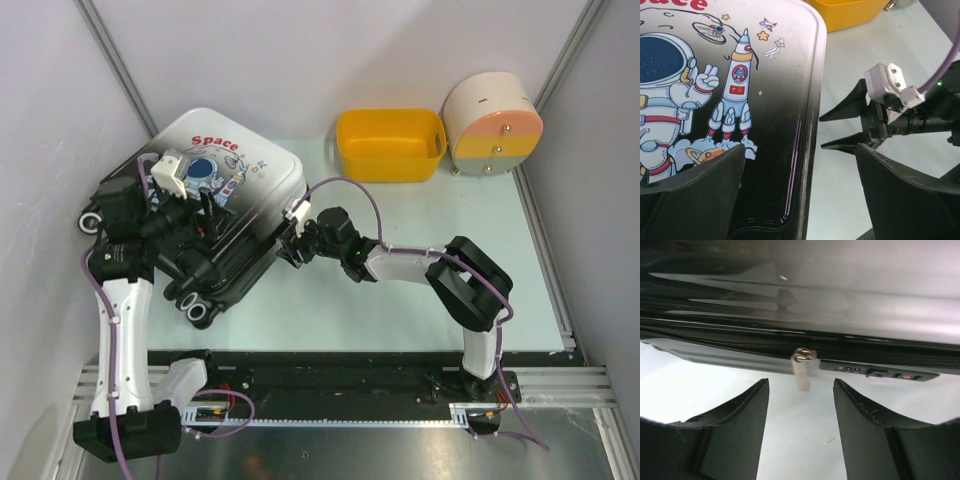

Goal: Open, take out, and arrange the luggage

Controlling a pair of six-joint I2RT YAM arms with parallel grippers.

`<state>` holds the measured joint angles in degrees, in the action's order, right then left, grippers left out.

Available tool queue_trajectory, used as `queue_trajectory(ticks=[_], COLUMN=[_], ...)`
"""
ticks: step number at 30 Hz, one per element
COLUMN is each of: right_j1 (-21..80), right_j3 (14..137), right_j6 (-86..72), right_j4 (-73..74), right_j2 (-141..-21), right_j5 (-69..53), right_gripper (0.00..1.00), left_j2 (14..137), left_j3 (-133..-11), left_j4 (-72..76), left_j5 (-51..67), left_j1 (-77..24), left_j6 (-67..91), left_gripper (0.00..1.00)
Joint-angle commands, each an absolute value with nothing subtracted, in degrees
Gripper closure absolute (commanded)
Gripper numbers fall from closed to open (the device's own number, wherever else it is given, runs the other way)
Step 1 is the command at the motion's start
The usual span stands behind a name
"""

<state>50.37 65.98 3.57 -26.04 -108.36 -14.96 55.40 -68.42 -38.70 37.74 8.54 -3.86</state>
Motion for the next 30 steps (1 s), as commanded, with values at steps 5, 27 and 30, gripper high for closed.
queue_trajectory(ticks=[5, 27, 30], right_j1=[52.38, 54.59, 52.74], right_j3=[66.45, 68.12, 68.12], right_j6=[8.26, 12.48, 12.48], right_j4=[-34.35, -34.9, -33.05], right_j2=[-111.97, -112.41, -111.27], right_j5=[-0.56, 2.2, 0.89], right_gripper=[0.49, 1.0, 1.0], left_j2=[49.05, 50.18, 50.89], left_j3=[-64.87, -68.38, -66.54], left_j4=[-38.14, -69.86, -71.8], left_j5=[34.46, 19.07, 20.3], left_j1=[8.79, 15.64, 15.64], left_j6=[1.32, -32.33, -36.12], left_gripper=[0.05, 0.01, 0.01])
